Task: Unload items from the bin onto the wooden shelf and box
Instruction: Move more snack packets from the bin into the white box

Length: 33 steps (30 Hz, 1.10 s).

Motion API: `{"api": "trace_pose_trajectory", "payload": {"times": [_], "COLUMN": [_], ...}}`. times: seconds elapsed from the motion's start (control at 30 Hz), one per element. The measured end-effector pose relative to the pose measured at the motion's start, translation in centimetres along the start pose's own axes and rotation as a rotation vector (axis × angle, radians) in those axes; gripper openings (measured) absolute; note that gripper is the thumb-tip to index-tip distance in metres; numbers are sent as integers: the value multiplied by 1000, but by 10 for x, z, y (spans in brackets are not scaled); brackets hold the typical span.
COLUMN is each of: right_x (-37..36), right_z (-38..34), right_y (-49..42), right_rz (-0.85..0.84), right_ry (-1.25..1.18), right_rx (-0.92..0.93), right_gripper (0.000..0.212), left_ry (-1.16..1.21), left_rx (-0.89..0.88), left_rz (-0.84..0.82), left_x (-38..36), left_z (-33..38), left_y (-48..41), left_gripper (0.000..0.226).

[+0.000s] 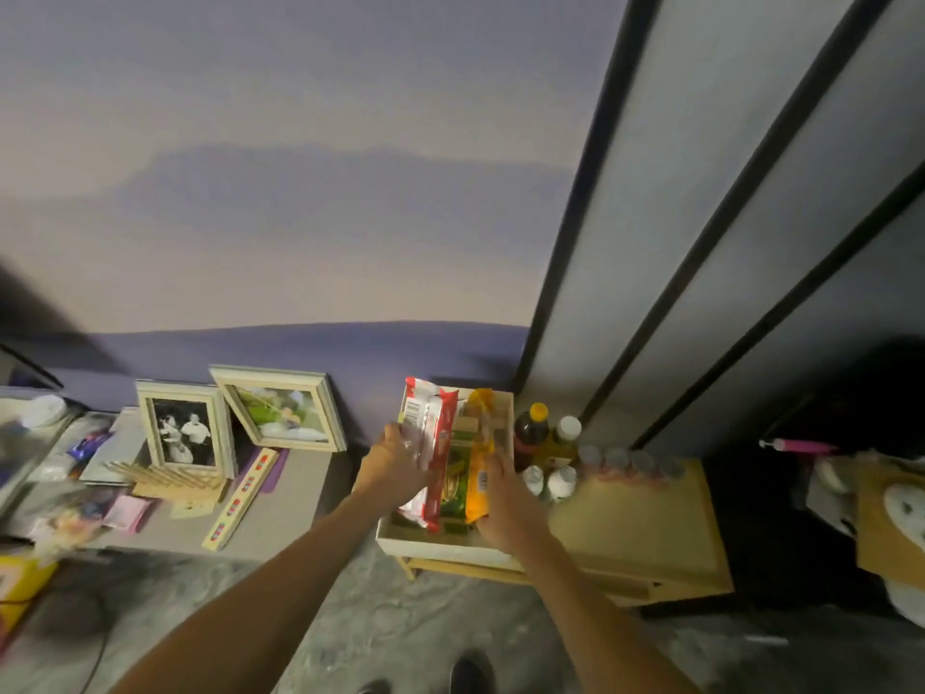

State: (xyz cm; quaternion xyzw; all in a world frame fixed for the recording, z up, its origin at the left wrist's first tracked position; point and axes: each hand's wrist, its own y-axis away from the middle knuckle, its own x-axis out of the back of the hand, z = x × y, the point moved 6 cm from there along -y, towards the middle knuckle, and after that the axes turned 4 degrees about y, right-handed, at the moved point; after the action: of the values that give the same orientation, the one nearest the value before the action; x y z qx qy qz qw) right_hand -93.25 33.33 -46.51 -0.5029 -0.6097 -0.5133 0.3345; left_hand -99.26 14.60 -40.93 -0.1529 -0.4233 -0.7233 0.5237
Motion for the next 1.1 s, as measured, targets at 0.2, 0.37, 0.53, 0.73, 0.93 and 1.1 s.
{"api": "trace_pose_trajectory", "payload": {"times": [0.2,0.37,0.53,0.73,0.93,1.1], "right_x": [-39,-62,-67,-22,68,126], "right_z": [8,6,3,-8,-63,-164], "right_y": [-15,-14,-13,-18,-30,-37], "right_rz": [-54,-94,-139,-105,48,116], "right_ry": [97,175,60,87,55,60], "right_rx": [23,87,114,172,252,380], "right_gripper": [107,111,99,78,94,103], "left_ry": [-77,-111,-96,-81,55,-44], "left_rx": [61,120,137,199,74,18], "left_rz": [29,52,77,137,322,606], "left_x": [-47,-82,-84,-40,54,163], "left_z": [-19,-53,-58,-50,-41,-90], "left_y": [-29,-38,-35,-20,23,85], "left_gripper": [74,65,64,71,79,90]}}
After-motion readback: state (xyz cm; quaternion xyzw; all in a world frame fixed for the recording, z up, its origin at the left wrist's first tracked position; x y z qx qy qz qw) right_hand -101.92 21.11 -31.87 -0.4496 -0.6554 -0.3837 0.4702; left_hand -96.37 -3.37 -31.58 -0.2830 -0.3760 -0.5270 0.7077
